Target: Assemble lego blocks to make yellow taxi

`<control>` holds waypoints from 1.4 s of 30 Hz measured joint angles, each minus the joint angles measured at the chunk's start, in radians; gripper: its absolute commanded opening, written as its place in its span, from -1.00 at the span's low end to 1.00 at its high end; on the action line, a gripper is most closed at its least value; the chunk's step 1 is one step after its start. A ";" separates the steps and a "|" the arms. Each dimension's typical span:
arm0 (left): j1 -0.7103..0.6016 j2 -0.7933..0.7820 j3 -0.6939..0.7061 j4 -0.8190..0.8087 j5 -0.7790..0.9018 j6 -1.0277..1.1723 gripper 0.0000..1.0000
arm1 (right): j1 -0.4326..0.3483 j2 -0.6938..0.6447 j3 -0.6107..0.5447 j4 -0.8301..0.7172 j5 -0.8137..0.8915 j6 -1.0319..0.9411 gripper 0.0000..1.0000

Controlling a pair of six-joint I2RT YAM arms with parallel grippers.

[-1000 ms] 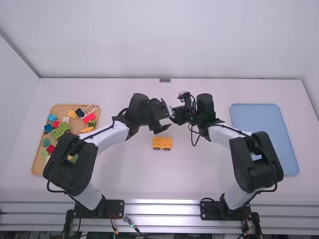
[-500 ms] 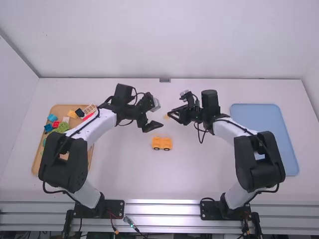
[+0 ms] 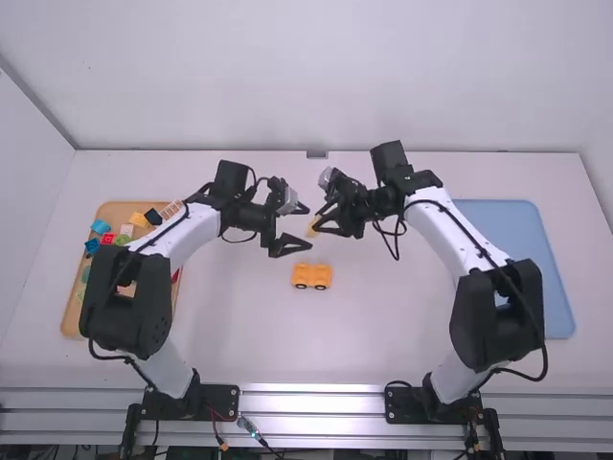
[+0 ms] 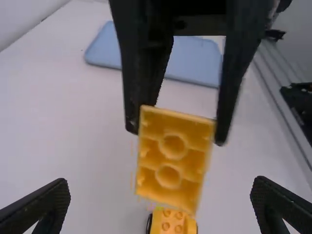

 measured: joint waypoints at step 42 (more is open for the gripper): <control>0.000 0.011 0.000 -0.049 0.046 0.104 -0.50 | 0.073 0.000 0.076 -0.065 0.114 -0.182 -0.63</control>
